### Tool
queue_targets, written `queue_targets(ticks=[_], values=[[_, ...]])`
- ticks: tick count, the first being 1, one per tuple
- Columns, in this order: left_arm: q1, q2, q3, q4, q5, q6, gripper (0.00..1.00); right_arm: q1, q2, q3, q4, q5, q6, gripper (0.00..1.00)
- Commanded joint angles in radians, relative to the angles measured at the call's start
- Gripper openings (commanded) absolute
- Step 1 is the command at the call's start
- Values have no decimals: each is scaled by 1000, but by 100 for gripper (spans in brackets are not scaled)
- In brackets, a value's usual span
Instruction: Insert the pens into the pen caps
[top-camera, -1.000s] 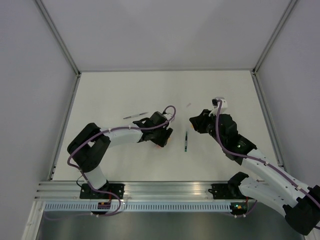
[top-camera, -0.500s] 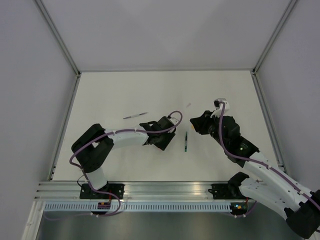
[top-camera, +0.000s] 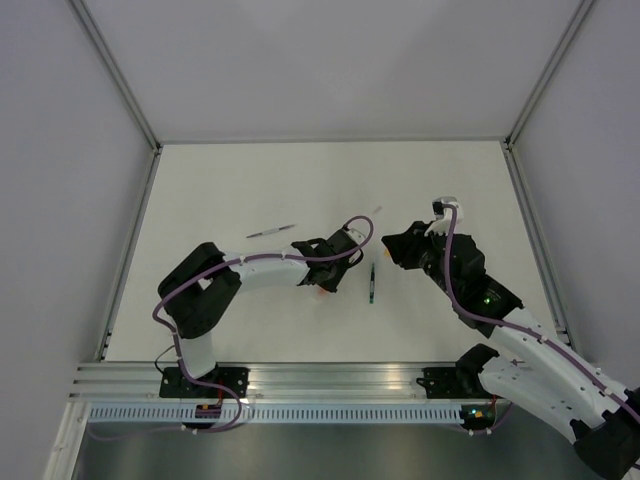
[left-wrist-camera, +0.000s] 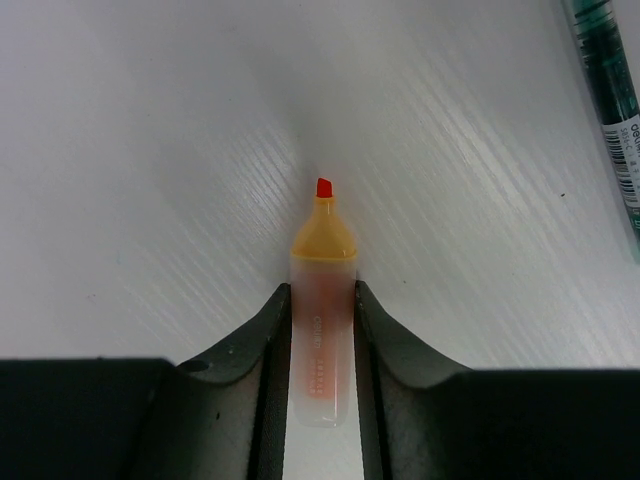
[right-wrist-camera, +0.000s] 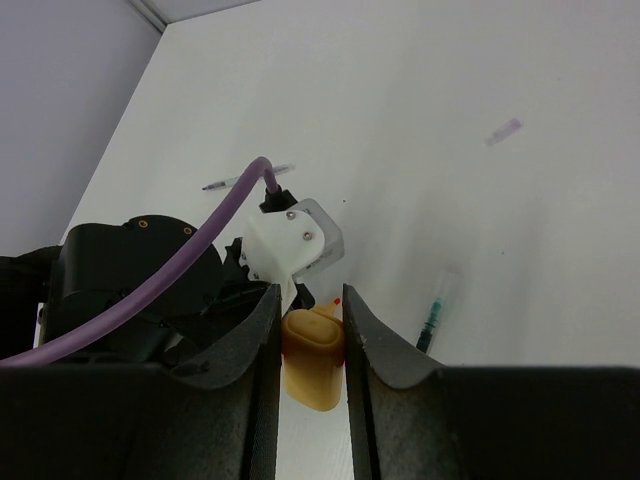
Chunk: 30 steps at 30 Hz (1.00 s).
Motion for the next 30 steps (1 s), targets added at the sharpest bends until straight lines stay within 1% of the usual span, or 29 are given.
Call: queue_targets(ticks=[1, 5, 7, 9, 10, 11, 13, 14, 15, 16, 21, 24, 27, 28, 30], values=[[-1, 54, -53, -130, -33, -31, 14, -5, -21, -5, 14, 14, 3, 0], [-1, 24, -51, -142, -64, -45, 2, -5, -16, -4, 18, 4, 3, 0], [-1, -1, -56, -118, -58, -50, 2, -5, -15, -4, 20, 1, 1, 0], [-1, -70, -91, -75, -19, -45, 2, -3, -18, -7, 30, -21, 1, 0], [-1, -102, -107, -11, 35, -36, 2, -5, -25, -4, 34, -35, -6, 0], [-1, -167, -125, 20, 68, -31, 2, -5, -35, -1, 37, -49, -10, 0], [-1, -231, -172, 86, 141, -21, 2, -5, -59, 5, 60, -106, -22, 0], [-1, -260, -186, 139, 204, -15, 2, -5, -81, 8, 67, -132, -43, 0], [-1, -307, -202, 156, 244, -13, 2, -5, -88, 25, 67, -185, -51, 0], [-1, -327, -206, 172, 296, -7, 2, -3, -107, 30, 67, -198, -59, 0], [1, -427, -220, 215, 384, 1, 2, -5, -174, 19, 125, -235, -97, 0], [1, -478, -226, 232, 398, 4, 2, -3, -164, 21, 135, -259, -111, 0], [2, -525, -254, 288, 435, 5, 2, -5, -156, -5, 193, -292, -112, 0], [4, -554, -262, 305, 468, 1, 2, -3, -147, -8, 211, -311, -118, 0], [5, -584, -283, 333, 496, -5, 2, -5, -128, -14, 280, -409, -119, 0]])
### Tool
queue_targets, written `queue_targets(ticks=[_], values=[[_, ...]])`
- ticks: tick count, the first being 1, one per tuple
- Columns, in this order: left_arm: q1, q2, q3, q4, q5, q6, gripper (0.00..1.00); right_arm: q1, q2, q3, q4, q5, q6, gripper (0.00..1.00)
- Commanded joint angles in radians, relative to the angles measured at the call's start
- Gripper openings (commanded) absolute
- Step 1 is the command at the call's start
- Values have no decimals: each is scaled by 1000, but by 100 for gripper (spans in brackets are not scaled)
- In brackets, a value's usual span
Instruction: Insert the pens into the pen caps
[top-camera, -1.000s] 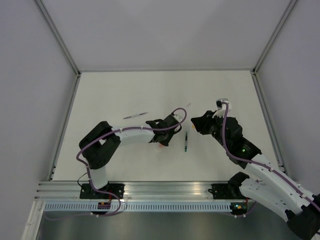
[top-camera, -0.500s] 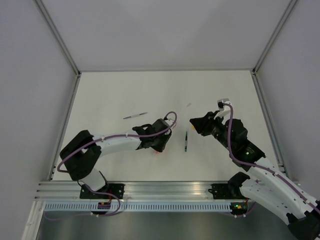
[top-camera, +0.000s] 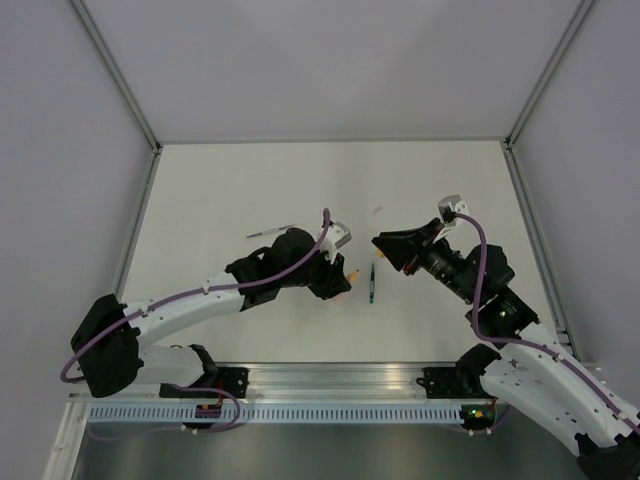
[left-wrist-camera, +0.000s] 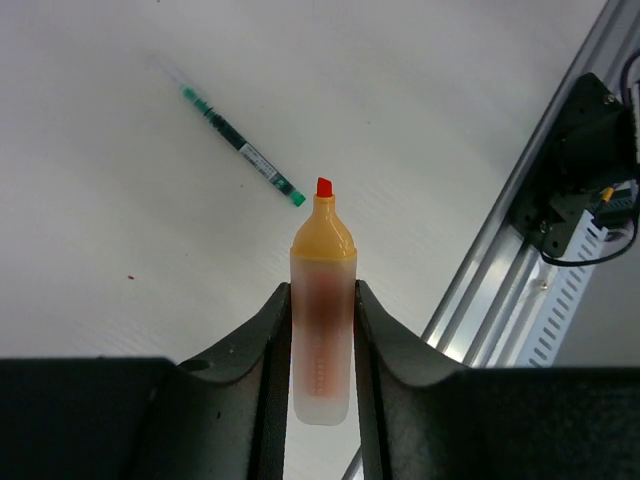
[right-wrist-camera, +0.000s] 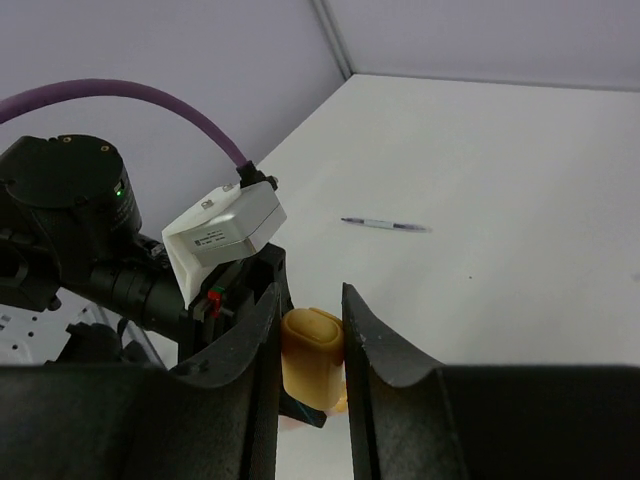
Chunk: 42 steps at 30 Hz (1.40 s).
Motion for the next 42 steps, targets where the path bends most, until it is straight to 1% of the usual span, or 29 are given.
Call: queue_targets(ticks=[1, 2, 3, 6, 8, 11, 13, 17, 18, 19, 21, 23, 26, 30, 32, 37, 42], values=[[4, -73, -35, 116, 131, 8, 2, -3, 33, -13, 159, -159, -8, 0], [4, -107, -49, 135, 149, 7, 2, -3, 43, -11, 179, -220, -4, 0], [6, -122, -57, 158, 166, 2, 2, -3, 47, -16, 239, -250, 6, 0], [6, -193, -89, 205, 212, -13, 2, -3, 37, -39, 363, -310, 55, 0], [6, -257, -129, 265, 240, -39, 2, -3, 30, -34, 393, -327, 76, 0], [6, -325, -183, 360, 266, -82, 2, -3, 29, -7, 405, -344, 84, 0], [6, -380, -206, 403, 257, -110, 2, -3, 34, 26, 393, -347, 79, 0], [6, -451, -305, 558, 236, -167, 2, -3, 53, 84, 378, -384, 76, 0], [6, -461, -325, 633, 234, -179, 2, -3, 55, 98, 381, -387, 79, 0], [6, -477, -342, 668, 237, -202, 2, -3, 58, 102, 381, -388, 78, 0], [6, -491, -390, 759, 243, -219, 2, -3, 58, 110, 393, -394, 79, 0], [6, -501, -417, 796, 248, -230, 2, -3, 73, 115, 402, -407, 85, 0], [6, -500, -440, 857, 266, -245, 2, -4, 109, 99, 472, -466, 130, 0], [6, -497, -460, 929, 292, -273, 2, -3, 145, 52, 649, -532, 205, 0], [6, -494, -467, 968, 315, -294, 2, -1, 168, 50, 680, -569, 226, 0], [6, -483, -465, 1012, 363, -335, 2, 0, 198, 55, 723, -595, 239, 0], [6, -486, -467, 1014, 363, -333, 2, 13, 224, 66, 737, -620, 256, 0]])
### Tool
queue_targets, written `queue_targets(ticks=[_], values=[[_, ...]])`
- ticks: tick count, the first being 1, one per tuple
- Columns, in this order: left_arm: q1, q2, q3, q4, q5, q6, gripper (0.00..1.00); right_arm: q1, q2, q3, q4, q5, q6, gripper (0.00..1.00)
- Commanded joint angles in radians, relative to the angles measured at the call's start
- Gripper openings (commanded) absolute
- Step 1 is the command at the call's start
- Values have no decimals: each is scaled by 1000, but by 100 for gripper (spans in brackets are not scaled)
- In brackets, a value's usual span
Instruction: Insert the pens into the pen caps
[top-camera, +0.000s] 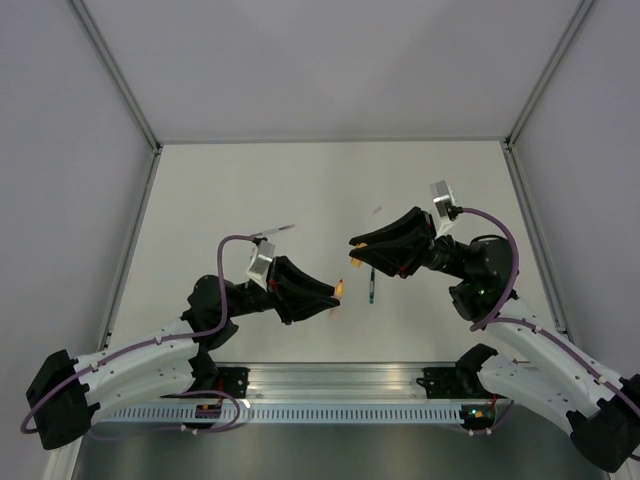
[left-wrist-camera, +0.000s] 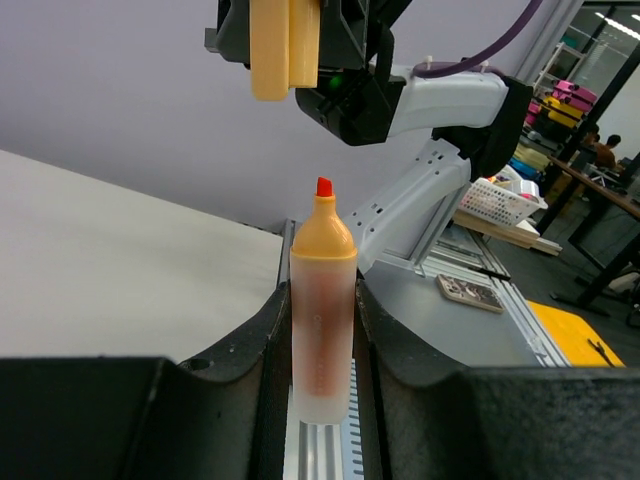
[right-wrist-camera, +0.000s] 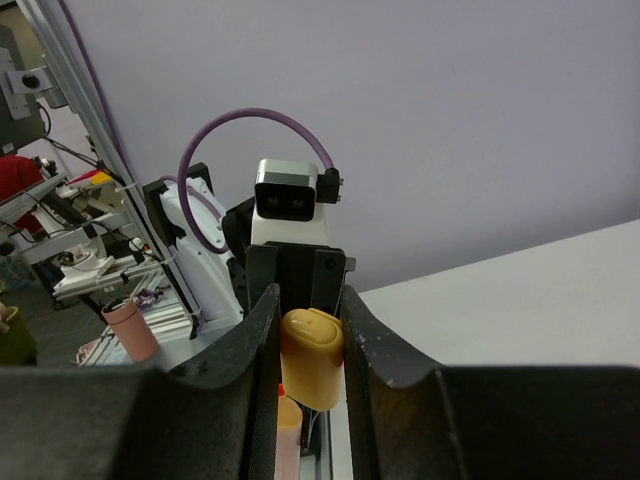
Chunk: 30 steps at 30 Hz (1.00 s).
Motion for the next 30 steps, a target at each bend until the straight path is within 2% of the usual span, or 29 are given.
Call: queue_targets(ticks=[1, 16, 30], values=[[4, -2, -3, 73, 29, -25, 2, 16, 23, 13, 81, -54, 28, 0], [4, 4, -6, 79, 33, -21, 2, 113, 61, 33, -3, -2, -58, 0], [4, -27, -12, 67, 12, -15, 2, 148, 55, 22, -69, 10, -107, 0]])
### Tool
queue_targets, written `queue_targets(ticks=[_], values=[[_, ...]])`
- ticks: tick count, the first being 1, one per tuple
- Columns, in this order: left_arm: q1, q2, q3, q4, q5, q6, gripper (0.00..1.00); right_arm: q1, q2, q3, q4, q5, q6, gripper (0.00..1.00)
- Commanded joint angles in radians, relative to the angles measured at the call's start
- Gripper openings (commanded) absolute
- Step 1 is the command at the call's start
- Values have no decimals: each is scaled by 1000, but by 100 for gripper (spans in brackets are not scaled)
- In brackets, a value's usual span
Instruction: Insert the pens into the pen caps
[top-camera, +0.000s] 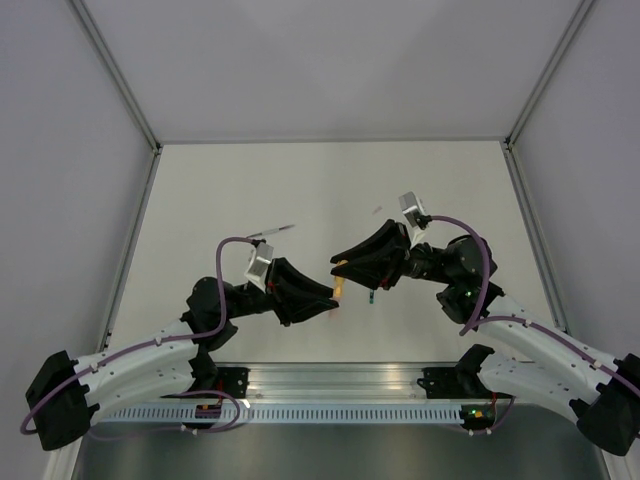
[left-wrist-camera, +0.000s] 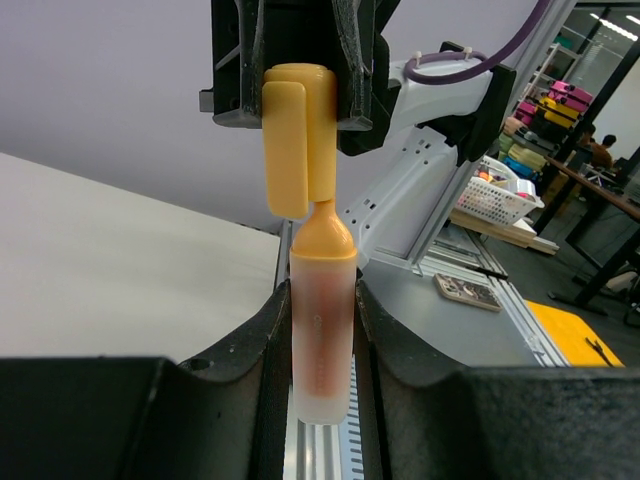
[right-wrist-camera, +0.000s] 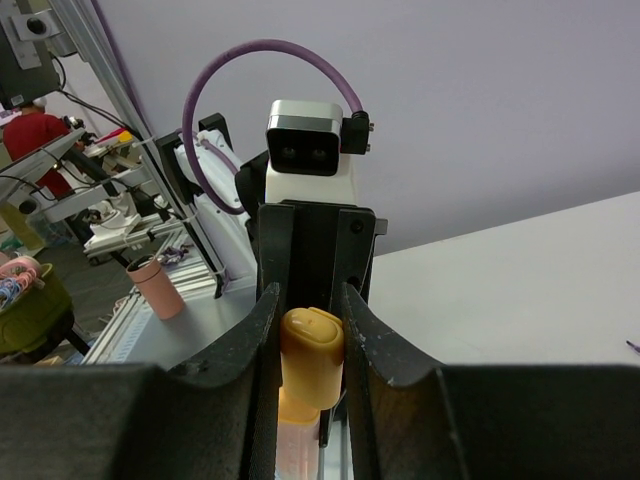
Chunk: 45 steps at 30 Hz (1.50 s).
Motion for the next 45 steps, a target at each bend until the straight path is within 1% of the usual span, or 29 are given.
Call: queue_targets(ticks=[1, 9, 15, 19, 21, 24, 26, 28, 30, 31, 34, 36, 39, 42, 43, 45], values=[[4, -21, 3, 46, 6, -8, 2, 11, -11, 22, -9, -3, -44, 0], [4, -21, 4, 57, 9, -14, 2, 36, -31, -13, 35, -20, -74, 2], [4, -25, 1, 64, 12, -17, 2, 52, -19, 3, 40, -41, -73, 2], [4, -27, 4, 75, 23, -25, 2, 66, -8, 10, 19, -42, -93, 8], [4, -32, 3, 81, 24, -28, 2, 69, -7, 8, 16, -32, -102, 9], [4, -38, 1, 83, 23, -30, 2, 77, -1, 13, 16, -37, -105, 15], [4, -42, 1, 81, 21, -30, 2, 83, 1, 19, 6, -37, -117, 28], [4, -45, 3, 81, 23, -30, 2, 88, 1, 25, -10, -32, -125, 36], [4, -50, 4, 78, 20, -28, 2, 89, 1, 29, -21, -28, -136, 41], [4, -51, 4, 71, 21, -28, 2, 91, 1, 33, -26, -28, -137, 45], [4, -55, 9, 64, 21, -25, 2, 91, -2, 39, -40, -29, -145, 51], [4, -59, 9, 63, 20, -25, 2, 94, -4, 42, -46, -26, -148, 53], [4, -65, 7, 55, 21, -24, 2, 92, -19, 42, -60, -11, -157, 59], [4, -74, 3, 43, 17, -17, 2, 94, -60, 45, -99, 27, -186, 69], [4, -82, 1, 37, 15, -14, 2, 92, -73, 52, -139, 40, -196, 74], [4, -91, -4, 25, 11, -8, 2, 92, -103, 63, -181, 61, -216, 79]])
